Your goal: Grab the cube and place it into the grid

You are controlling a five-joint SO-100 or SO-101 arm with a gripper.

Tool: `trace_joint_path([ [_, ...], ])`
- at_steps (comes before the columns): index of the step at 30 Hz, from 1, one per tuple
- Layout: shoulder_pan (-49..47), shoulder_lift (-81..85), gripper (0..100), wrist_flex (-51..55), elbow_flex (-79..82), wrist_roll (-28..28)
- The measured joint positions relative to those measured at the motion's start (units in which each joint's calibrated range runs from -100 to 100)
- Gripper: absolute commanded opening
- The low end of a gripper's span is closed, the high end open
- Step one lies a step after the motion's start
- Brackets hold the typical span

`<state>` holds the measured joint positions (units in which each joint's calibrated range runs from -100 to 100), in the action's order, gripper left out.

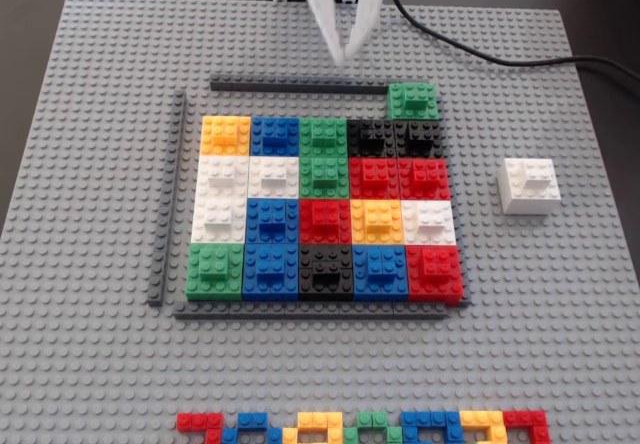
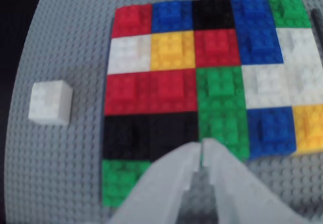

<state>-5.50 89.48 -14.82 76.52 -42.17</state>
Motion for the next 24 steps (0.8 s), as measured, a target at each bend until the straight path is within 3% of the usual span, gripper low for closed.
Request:
trace_joint_path([
  [16, -11.7, -34.9, 0, 16.5, -42.7, 8.3],
  [24, -17.3, -56.2, 2, 19.8, -64.3, 12.0],
])
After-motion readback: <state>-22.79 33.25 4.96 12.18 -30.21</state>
